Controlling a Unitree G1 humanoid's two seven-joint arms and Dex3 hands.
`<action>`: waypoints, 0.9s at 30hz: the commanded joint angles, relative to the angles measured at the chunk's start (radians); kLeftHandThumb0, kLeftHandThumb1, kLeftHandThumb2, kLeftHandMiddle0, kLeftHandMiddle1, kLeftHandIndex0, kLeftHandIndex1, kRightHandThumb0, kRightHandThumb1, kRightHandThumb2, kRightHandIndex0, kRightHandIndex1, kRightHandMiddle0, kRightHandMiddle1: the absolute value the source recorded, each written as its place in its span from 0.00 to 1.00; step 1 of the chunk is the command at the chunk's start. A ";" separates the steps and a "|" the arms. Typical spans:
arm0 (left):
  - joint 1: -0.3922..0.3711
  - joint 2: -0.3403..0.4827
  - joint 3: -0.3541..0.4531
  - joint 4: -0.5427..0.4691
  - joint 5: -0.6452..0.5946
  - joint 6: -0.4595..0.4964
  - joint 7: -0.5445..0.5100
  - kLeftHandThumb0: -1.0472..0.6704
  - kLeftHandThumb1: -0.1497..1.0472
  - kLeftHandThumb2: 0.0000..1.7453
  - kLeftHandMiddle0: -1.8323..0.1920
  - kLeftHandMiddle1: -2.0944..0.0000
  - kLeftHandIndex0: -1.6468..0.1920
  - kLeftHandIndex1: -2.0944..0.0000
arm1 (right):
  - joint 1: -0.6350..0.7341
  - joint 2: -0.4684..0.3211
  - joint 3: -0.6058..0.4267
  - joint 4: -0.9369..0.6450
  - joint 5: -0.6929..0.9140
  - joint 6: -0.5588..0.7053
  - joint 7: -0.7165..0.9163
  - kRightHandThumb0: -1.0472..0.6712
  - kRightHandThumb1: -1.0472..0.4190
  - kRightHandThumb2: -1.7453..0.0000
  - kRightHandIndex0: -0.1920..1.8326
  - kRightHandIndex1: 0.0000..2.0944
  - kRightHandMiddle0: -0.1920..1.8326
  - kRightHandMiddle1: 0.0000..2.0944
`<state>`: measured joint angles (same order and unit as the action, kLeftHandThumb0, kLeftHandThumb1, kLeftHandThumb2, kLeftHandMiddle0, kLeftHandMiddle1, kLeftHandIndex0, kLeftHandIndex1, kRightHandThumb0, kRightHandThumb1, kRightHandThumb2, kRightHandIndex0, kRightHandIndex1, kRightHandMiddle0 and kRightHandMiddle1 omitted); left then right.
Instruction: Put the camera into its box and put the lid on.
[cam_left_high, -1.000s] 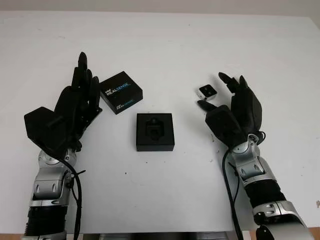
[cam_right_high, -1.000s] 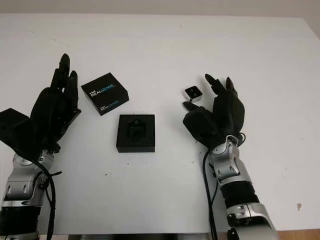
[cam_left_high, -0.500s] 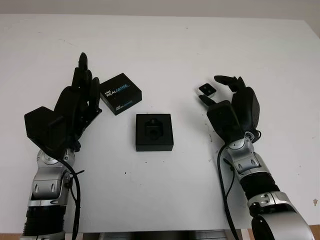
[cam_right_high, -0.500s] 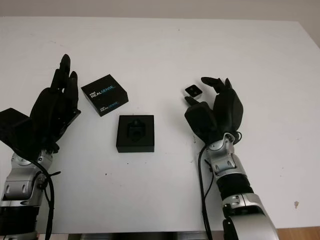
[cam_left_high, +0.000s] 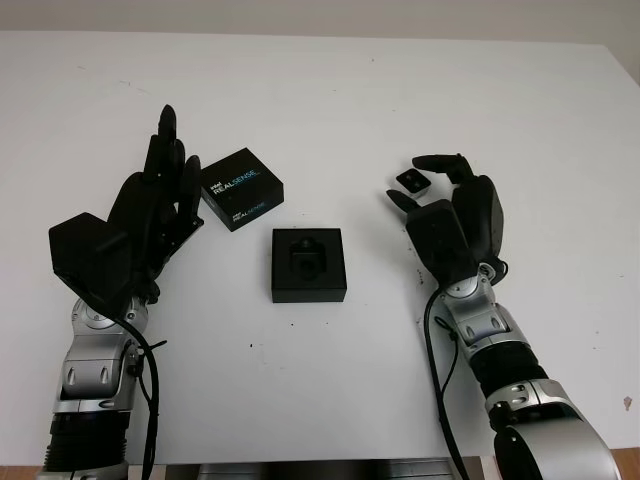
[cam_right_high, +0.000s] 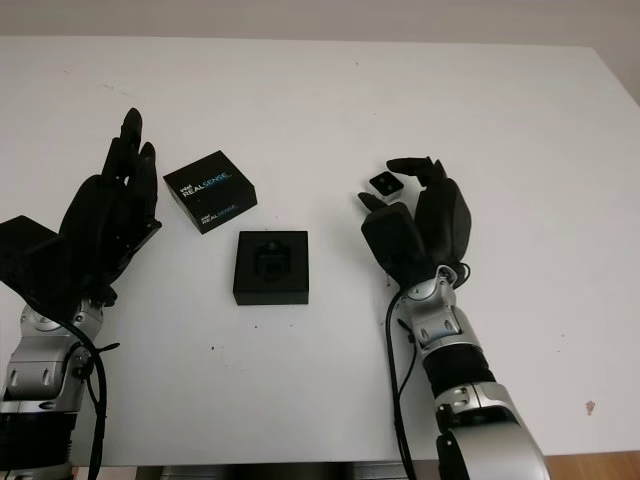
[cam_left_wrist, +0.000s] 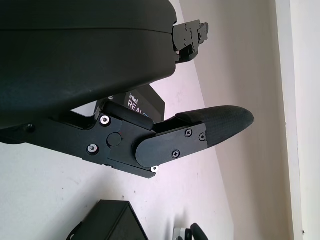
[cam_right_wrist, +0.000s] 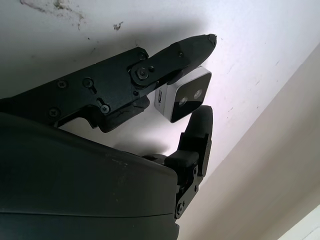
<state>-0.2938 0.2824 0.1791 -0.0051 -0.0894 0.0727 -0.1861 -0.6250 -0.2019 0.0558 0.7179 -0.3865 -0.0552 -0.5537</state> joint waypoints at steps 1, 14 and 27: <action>-0.009 0.012 -0.002 -0.004 0.003 -0.011 -0.003 0.15 1.00 0.41 1.00 1.00 1.00 1.00 | 0.050 0.021 0.019 0.057 -0.012 -0.005 -0.018 0.22 0.12 0.97 0.26 0.04 0.33 0.40; -0.001 0.014 0.006 -0.015 -0.008 -0.001 -0.012 0.13 1.00 0.39 1.00 1.00 1.00 1.00 | 0.045 0.000 0.059 0.114 -0.065 -0.022 -0.092 0.25 0.11 0.97 0.27 0.04 0.33 0.41; 0.002 0.024 0.010 -0.016 -0.020 -0.006 -0.020 0.14 1.00 0.37 1.00 1.00 1.00 1.00 | 0.052 -0.031 0.100 0.104 -0.132 0.013 -0.136 0.26 0.10 0.97 0.29 0.03 0.34 0.36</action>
<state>-0.2939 0.3001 0.1815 -0.0053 -0.1010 0.0702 -0.2031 -0.6480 -0.2290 0.1452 0.7841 -0.5099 -0.0520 -0.6792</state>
